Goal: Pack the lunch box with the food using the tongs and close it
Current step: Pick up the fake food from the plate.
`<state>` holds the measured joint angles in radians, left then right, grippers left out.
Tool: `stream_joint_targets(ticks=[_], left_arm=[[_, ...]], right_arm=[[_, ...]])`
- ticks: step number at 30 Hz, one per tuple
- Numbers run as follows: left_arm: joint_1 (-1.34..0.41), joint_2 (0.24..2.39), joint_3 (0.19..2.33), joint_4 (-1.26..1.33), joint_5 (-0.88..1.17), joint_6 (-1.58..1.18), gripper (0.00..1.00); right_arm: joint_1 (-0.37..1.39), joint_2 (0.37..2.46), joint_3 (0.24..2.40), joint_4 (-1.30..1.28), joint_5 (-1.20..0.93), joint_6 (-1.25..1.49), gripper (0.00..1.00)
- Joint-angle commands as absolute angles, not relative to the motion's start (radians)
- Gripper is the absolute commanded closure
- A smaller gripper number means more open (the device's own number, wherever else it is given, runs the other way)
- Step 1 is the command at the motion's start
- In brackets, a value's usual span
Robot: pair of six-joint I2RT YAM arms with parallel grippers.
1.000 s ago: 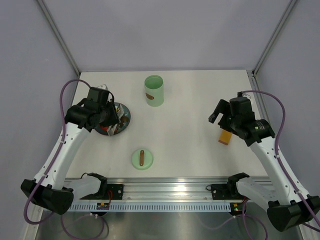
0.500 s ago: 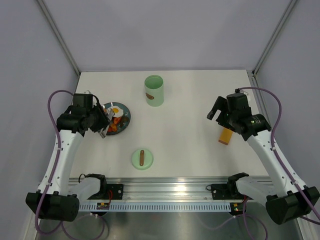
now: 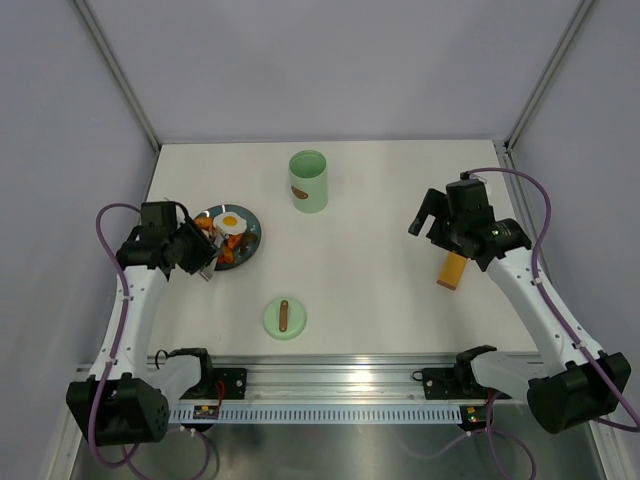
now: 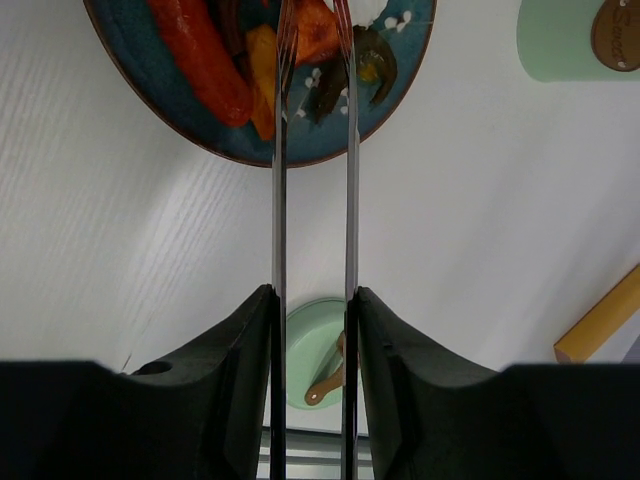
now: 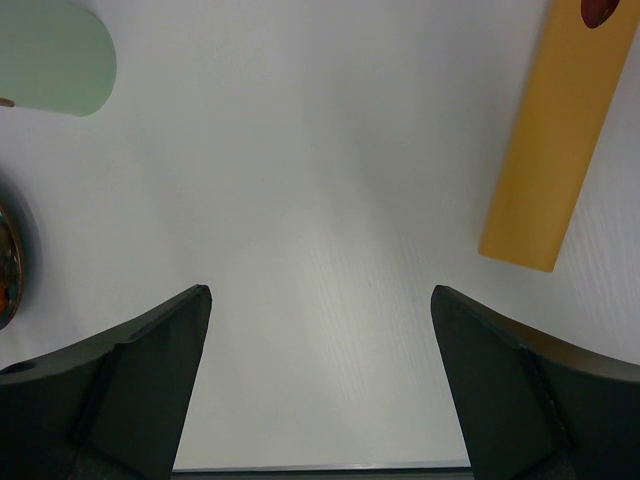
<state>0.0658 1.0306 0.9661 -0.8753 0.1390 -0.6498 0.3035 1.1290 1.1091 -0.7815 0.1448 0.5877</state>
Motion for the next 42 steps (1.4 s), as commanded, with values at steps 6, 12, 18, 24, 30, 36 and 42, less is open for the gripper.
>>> stream_joint_targets(ticks=[6, 12, 18, 24, 30, 36, 42], left_arm=[[0.069, 0.997, 0.910, -0.710, 0.183, -0.738, 0.59], [0.071, 0.999, 0.882, -0.657, 0.179, -0.772, 0.59], [0.072, 1.005, 0.876, -0.646, 0.178, -0.792, 0.58], [0.083, 0.992, 0.861, -0.644, 0.179, -0.810, 0.57], [0.089, 0.988, 0.833, -0.624, 0.195, -0.827, 0.57], [0.092, 0.996, 0.819, -0.611, 0.195, -0.834, 0.57], [0.110, 1.005, 0.805, -0.569, 0.206, -0.831, 0.57]], right_arm=[[0.308, 1.149, 1.157, -0.746, 0.140, 0.558, 0.00], [0.308, 1.158, 1.164, -0.744, 0.141, 0.549, 0.00], [0.308, 1.157, 1.164, -0.746, 0.143, 0.548, 0.00], [0.308, 1.152, 1.158, -0.746, 0.143, 0.546, 0.00], [0.308, 1.155, 1.158, -0.744, 0.143, 0.543, 0.01], [0.308, 1.164, 1.161, -0.742, 0.137, 0.537, 0.00], [0.308, 1.172, 1.170, -0.747, 0.137, 0.531, 0.01]])
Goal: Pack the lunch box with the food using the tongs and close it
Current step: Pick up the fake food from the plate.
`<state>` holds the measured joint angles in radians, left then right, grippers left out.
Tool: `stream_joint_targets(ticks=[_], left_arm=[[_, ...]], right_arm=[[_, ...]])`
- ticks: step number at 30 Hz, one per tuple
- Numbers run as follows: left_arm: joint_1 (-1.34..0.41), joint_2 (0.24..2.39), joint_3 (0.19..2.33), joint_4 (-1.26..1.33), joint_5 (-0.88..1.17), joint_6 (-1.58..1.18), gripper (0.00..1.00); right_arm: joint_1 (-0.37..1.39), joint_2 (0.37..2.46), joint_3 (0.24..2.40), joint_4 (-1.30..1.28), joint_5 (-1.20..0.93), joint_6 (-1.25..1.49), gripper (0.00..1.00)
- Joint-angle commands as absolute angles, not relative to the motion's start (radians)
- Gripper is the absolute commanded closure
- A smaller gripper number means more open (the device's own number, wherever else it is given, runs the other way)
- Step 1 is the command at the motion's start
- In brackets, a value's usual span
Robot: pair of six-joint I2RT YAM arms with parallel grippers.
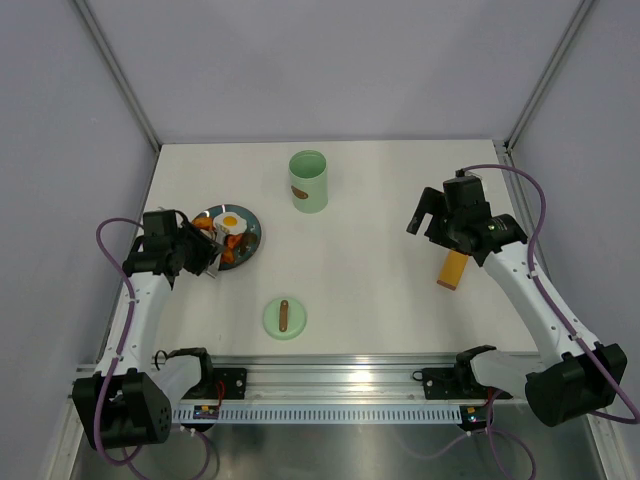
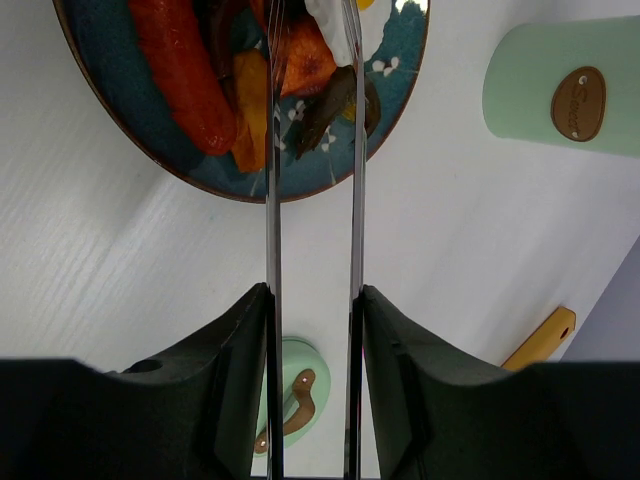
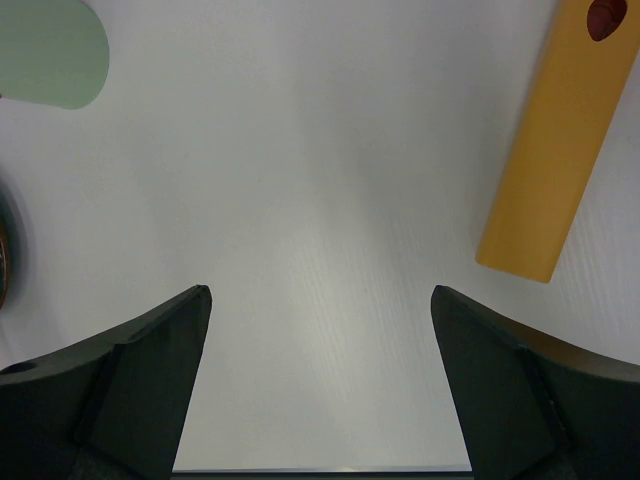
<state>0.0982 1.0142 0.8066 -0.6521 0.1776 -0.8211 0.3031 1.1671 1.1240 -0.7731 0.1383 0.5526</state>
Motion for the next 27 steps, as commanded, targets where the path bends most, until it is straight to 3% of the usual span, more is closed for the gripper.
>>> stream_joint_targets(ticks=[1, 27], left_arm=[[0.110, 1.011, 0.808, -0.563, 0.206, -0.831, 0.57], [0.117, 1.049, 0.746, -0.437, 0.230, -0.842, 0.55]], right_arm=[[0.308, 1.173, 1.170, -0.746, 0.135, 0.529, 0.00], [0.308, 1.204, 1.174, -0.742, 0.126, 0.534, 0.00]])
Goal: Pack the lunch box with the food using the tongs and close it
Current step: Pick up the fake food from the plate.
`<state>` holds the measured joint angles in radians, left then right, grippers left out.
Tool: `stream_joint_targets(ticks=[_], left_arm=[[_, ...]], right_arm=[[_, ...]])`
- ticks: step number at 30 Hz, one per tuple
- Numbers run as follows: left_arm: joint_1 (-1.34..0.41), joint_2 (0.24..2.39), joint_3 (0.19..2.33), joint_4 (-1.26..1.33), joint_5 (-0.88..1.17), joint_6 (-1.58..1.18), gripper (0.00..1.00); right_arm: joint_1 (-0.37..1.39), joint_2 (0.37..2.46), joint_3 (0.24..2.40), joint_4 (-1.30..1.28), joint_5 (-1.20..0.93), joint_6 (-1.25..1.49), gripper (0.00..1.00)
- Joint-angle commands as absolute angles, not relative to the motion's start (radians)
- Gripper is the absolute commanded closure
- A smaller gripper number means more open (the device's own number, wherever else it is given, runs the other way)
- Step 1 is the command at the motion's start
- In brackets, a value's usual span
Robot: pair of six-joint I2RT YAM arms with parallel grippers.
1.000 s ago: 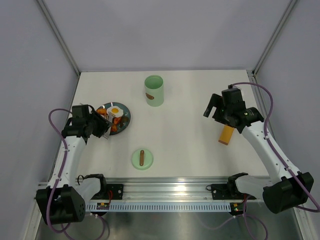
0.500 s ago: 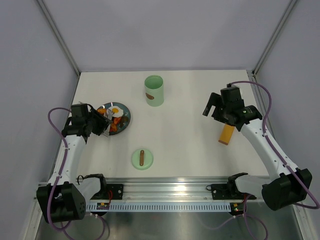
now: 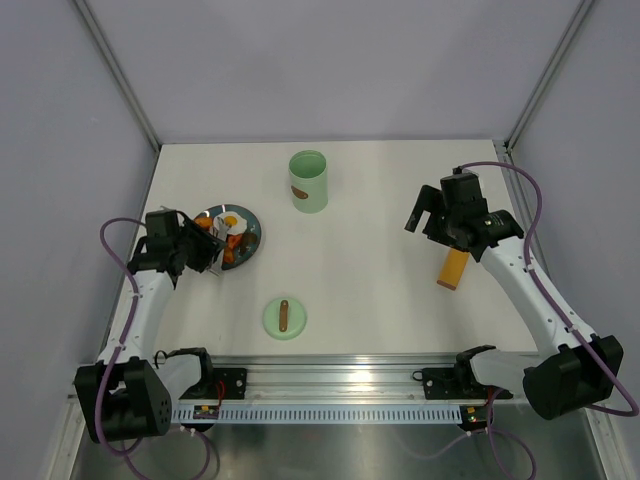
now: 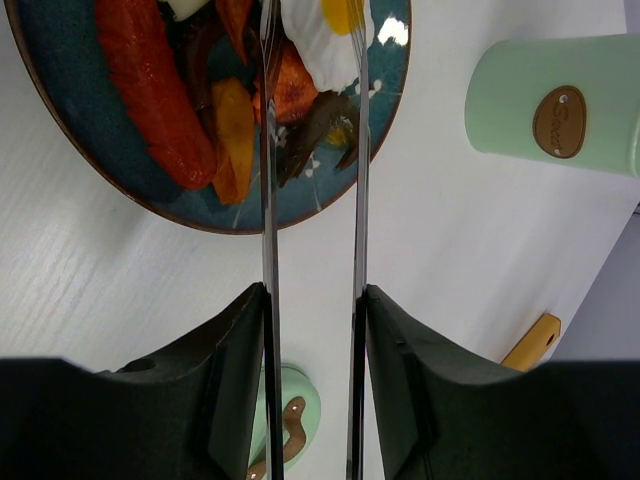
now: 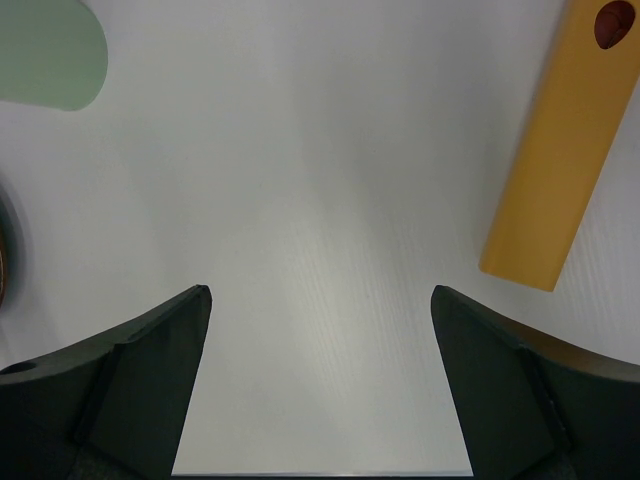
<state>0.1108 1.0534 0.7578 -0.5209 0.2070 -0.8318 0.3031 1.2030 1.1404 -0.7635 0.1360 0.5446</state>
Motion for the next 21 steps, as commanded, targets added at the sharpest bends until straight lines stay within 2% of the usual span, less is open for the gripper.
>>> stream_joint_targets(ticks=[1, 14, 21], left_arm=[[0.117, 1.049, 0.741, -0.430, 0.230, -0.841, 0.54], [0.117, 1.037, 0.655, -0.305, 0.268, -0.847, 0.55], [0.117, 1.035, 0.646, -0.288, 0.279, -0.857, 0.64]], right_arm=[[0.310, 1.206, 1.172, -0.739, 0.126, 0.534, 0.01], [0.308, 1.215, 1.163, -0.735, 0.114, 0.541, 0.01], [0.308, 1.219, 1.161, -0.732, 0.109, 0.546, 0.00]])
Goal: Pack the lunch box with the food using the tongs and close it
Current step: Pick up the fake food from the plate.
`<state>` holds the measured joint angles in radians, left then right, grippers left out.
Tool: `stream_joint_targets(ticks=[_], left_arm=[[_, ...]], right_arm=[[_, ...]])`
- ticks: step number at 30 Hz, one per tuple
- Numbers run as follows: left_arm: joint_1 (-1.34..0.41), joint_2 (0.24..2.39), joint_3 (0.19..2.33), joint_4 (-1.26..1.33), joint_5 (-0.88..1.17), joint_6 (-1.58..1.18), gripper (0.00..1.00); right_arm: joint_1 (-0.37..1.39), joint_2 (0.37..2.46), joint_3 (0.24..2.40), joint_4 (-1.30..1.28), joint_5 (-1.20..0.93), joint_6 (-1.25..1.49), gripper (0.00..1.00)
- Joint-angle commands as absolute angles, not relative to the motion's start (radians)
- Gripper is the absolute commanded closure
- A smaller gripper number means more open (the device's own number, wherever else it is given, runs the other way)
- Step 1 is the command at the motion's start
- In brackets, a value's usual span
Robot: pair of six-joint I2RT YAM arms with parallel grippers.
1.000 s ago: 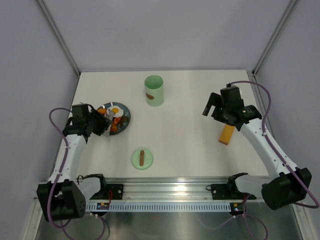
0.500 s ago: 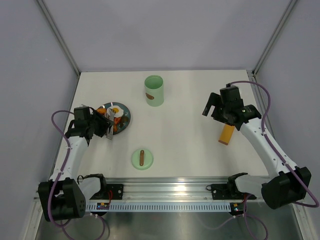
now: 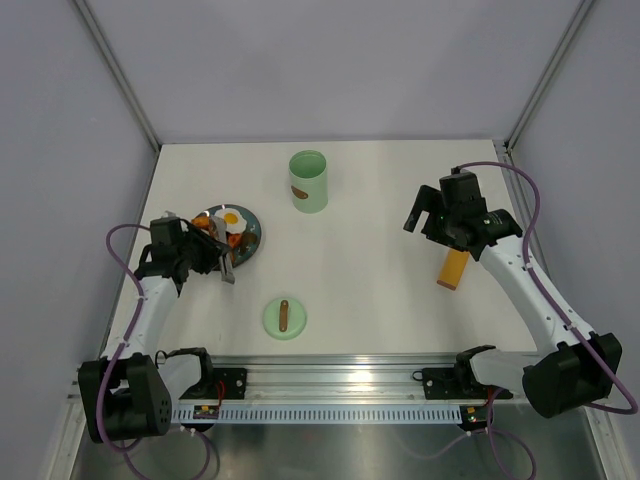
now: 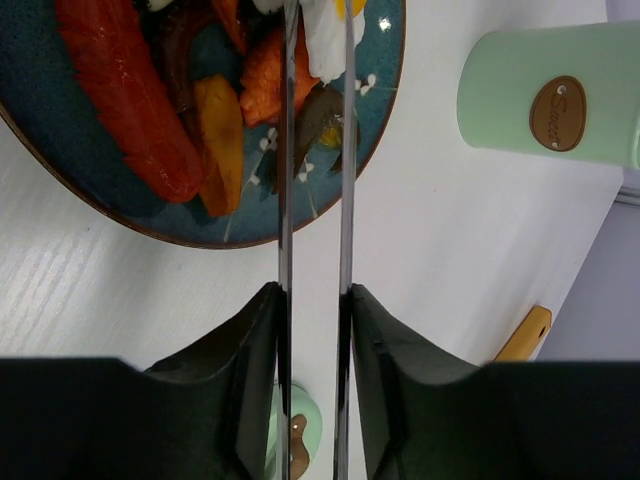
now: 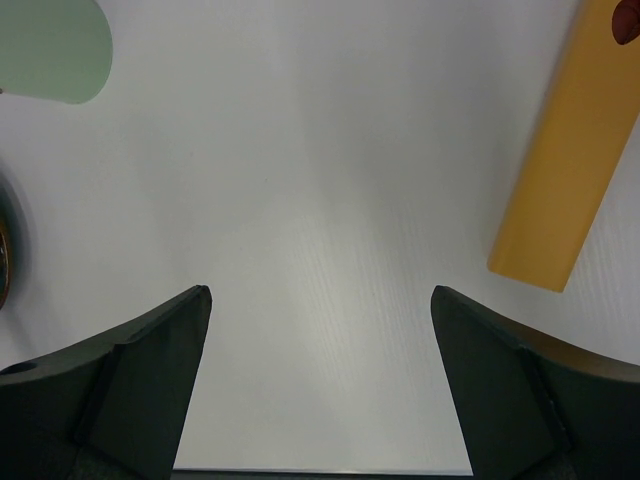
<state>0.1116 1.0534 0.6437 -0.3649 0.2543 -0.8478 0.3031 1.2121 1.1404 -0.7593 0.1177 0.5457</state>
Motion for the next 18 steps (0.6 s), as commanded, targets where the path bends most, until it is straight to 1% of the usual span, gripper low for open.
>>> stream_joint_targets(ticks=[1, 3, 10, 13, 14, 18], left_arm=[[0.118, 1.034, 0.647, -0.293, 0.278, -0.857, 0.67], [0.117, 1.029, 0.653, -0.305, 0.278, -0.856, 0.69], [0.117, 0.986, 0.684, -0.379, 0.268, -0.845, 0.84], [0.117, 0.971, 0.706, -0.414, 0.264, -0.824, 0.99], [0.117, 0.971, 0.715, -0.437, 0.261, -0.815, 1.00], [0.117, 0.954, 0.767, -0.483, 0.262, -0.752, 1.00]], right_arm=[[0.310, 1.220, 1.161, -0.732, 0.109, 0.546, 0.00], [0.310, 1.221, 1.161, -0.730, 0.107, 0.546, 0.00], [0.311, 1.232, 1.158, -0.719, 0.095, 0.549, 0.01], [0.310, 1.241, 1.160, -0.715, 0.086, 0.552, 0.00], [0.311, 1.243, 1.158, -0.712, 0.084, 0.552, 0.01], [0.311, 1.249, 1.161, -0.698, 0.071, 0.548, 0.01]])
